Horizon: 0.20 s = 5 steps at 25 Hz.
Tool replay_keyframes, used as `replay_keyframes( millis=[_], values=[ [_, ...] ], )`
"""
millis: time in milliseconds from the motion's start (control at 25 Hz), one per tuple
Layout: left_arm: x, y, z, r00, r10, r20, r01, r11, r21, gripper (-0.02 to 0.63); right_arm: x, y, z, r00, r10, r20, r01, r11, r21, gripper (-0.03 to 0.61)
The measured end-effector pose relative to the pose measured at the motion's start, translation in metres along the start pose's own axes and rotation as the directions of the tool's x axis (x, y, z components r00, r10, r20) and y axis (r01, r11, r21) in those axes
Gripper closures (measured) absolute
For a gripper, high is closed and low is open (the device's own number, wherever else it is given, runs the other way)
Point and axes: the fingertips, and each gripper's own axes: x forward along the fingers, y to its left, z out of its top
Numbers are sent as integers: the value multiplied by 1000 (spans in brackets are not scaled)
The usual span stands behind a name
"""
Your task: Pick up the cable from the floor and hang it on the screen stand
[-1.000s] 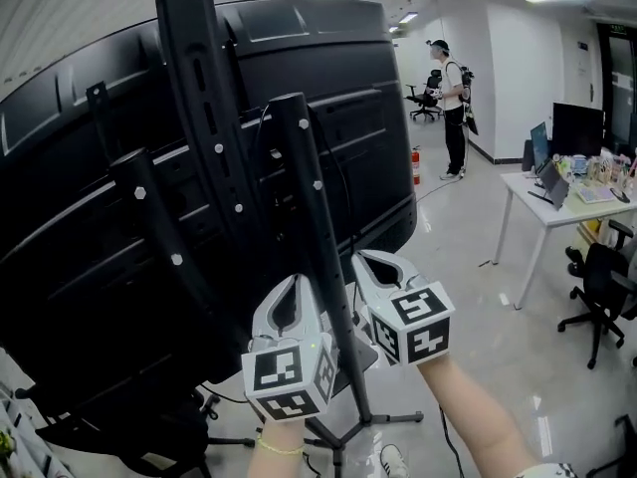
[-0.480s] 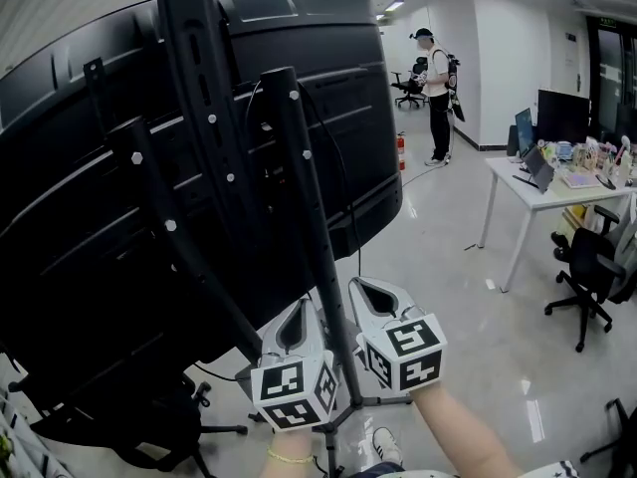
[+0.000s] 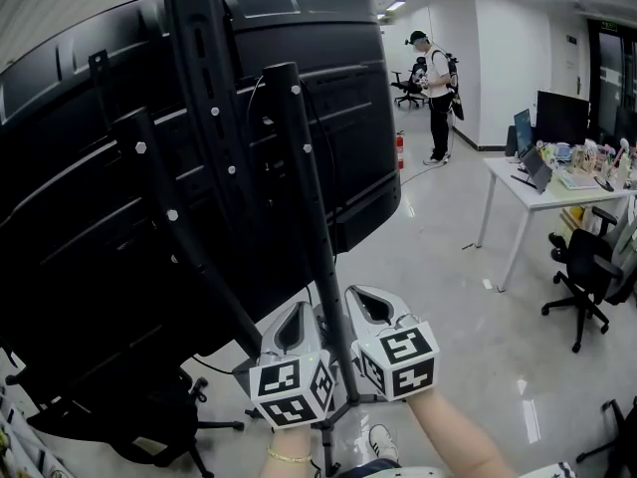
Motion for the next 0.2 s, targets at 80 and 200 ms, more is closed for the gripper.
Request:
replay_keyframes(
  millis=[80, 200],
  values=[
    [-1, 0, -1, 1000, -1, -3, 1, 1000, -2, 606, -1, 2, -2, 1000, 5, -5, -5, 1000, 0, 580],
    [-1, 0, -2, 1000, -3, -9, 3, 1000, 3, 606, -1, 5, -4, 1000, 11, -11, -11, 1000, 6, 580]
  ],
)
